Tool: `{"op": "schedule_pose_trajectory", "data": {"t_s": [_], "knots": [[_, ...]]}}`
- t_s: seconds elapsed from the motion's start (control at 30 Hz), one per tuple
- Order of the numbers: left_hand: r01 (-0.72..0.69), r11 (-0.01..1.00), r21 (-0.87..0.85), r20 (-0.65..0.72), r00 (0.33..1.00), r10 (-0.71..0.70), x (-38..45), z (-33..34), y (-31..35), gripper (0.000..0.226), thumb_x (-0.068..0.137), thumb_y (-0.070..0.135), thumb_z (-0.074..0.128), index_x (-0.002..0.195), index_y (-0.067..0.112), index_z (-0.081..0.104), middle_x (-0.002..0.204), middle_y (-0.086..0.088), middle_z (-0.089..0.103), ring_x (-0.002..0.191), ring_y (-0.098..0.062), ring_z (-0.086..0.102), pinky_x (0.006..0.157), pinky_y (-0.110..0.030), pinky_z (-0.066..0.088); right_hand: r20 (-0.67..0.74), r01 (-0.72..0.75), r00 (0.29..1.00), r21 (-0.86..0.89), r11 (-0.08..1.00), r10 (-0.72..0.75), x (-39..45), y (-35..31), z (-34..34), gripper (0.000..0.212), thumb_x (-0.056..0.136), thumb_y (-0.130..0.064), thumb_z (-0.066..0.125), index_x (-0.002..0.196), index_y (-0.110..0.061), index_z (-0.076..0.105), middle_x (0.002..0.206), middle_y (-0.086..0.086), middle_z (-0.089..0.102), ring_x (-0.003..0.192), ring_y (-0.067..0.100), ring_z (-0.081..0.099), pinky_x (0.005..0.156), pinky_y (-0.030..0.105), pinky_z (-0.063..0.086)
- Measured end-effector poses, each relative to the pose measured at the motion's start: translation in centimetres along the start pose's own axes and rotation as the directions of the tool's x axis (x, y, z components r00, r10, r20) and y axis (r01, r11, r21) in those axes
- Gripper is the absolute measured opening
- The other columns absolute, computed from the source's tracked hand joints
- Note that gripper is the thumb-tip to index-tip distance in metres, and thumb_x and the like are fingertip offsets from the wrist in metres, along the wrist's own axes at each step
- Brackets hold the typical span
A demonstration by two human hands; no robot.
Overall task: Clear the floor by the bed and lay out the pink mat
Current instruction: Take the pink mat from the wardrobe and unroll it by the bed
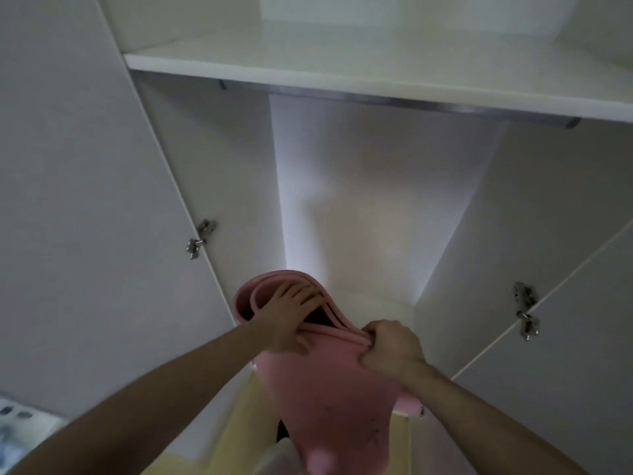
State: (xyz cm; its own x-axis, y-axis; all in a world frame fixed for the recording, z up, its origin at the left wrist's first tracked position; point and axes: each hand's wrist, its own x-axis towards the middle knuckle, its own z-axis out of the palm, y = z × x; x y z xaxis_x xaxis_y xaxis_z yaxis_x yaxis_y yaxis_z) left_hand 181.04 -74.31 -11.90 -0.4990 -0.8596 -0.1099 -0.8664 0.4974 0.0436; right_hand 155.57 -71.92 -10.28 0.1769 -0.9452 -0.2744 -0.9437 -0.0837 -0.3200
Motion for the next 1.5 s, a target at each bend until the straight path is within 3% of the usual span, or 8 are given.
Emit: {"op": "schedule_pose_trajectory", "data": {"t_s": [0.33,0.57,0.73,0.87,1.13,1.27,1.37,1.5], "knots": [[0.324,0.938,-0.125,-0.482,0.806,-0.343,-18.0,-6.6,-0.3,0.069,0.081,0.052,0.068,0.142,0.03,0.046,0.157,0.003,0.034,0.151,-0.023,0.022,0.12,-0.053,0.022,0.078,0.129,0.99,-0.11,0.986,-0.12,-3.1,-7.0,0.2,0.035,0.055,-0.032,0.066,0.089,-0.029,0.076,0.076,-0.011,0.07,0.07,0.01,0.066,0.066,0.024,0.057],[0.612,0.742,-0.273,-0.886,0.141,-0.442,-28.2,-13.6,-0.8,0.075,0.08,0.026,0.074,0.147,0.008,0.044,0.159,-0.02,0.022,0.152,-0.04,0.014,0.122,-0.059,0.01,0.15,0.129,0.983,-0.133,0.983,-0.109,-4.5,-10.4,1.1,0.039,0.05,-0.033,0.07,0.088,-0.027,0.074,0.078,-0.012,0.069,0.071,0.007,0.066,0.061,0.022,0.056],[0.513,0.601,-0.613,-0.741,-0.11,-0.662,-32.2,-14.8,-4.2,0.102,0.08,0.023,0.075,0.158,0.004,0.011,0.165,-0.015,0.005,0.154,-0.031,0.006,0.126,-0.043,0.01,0.169,0.125,0.98,-0.137,0.983,-0.102,-5.9,-11.8,1.3,0.039,0.049,-0.034,0.074,0.087,-0.025,0.074,0.078,-0.011,0.069,0.068,0.007,0.066,0.061,0.022,0.057],[0.33,0.444,-0.833,-0.509,-0.142,-0.849,-31.9,-14.2,-4.8,0.097,0.086,0.028,0.071,0.159,0.015,0.008,0.161,-0.003,0.025,0.148,-0.021,0.028,0.121,-0.045,0.028,0.148,0.118,0.984,-0.102,0.988,-0.102,-7.1,-11.7,0.8,0.038,0.048,-0.035,0.073,0.084,-0.024,0.073,0.077,-0.01,0.069,0.068,0.008,0.068,0.06,0.023,0.058],[0.175,0.573,-0.8,-0.597,-0.146,-0.789,-29.9,-13.4,0.2,0.045,0.097,0.015,0.057,0.139,0.019,0.04,0.123,0.011,0.05,0.095,0.007,0.052,0.085,-0.015,0.044,0.095,0.056,0.994,-0.026,0.998,-0.053,-9.0,-8.6,0.0,0.045,0.049,-0.038,0.076,0.092,-0.026,0.072,0.081,-0.011,0.069,0.07,0.008,0.067,0.067,0.029,0.062],[0.149,0.667,-0.73,-0.679,-0.046,-0.733,-26.9,-12.7,3.4,0.039,0.093,0.008,0.064,0.128,0.012,0.048,0.11,0.012,0.048,0.095,0.015,0.051,0.083,-0.008,0.041,0.078,-0.015,0.997,0.014,1.0,0.013,-10.1,-6.7,-0.5,0.049,0.045,-0.041,0.074,0.091,-0.024,0.072,0.081,-0.01,0.068,0.072,0.009,0.067,0.068,0.03,0.062],[0.121,0.739,-0.663,-0.733,0.096,-0.674,-24.3,-12.5,5.3,0.047,0.087,0.007,0.071,0.127,0.015,0.049,0.11,0.017,0.044,0.1,-0.006,0.055,0.086,-0.027,0.047,0.065,-0.072,0.996,0.055,0.996,0.068,-10.9,-5.1,-0.7,0.05,0.048,-0.038,0.074,0.095,-0.02,0.071,0.083,-0.007,0.068,0.075,0.011,0.067,0.069,0.03,0.062],[0.06,0.858,-0.51,-0.823,0.256,-0.507,-19.4,-11.7,6.1,0.07,0.077,0.002,0.08,0.136,0.007,0.043,0.129,-0.004,0.047,0.118,-0.024,0.051,0.095,-0.019,0.044,0.047,-0.168,0.985,0.119,0.979,0.163,-12.0,-2.7,-1.2,0.041,0.05,-0.033,0.074,0.087,-0.017,0.071,0.079,-0.004,0.069,0.07,0.011,0.067,0.062,0.028,0.061]]}}
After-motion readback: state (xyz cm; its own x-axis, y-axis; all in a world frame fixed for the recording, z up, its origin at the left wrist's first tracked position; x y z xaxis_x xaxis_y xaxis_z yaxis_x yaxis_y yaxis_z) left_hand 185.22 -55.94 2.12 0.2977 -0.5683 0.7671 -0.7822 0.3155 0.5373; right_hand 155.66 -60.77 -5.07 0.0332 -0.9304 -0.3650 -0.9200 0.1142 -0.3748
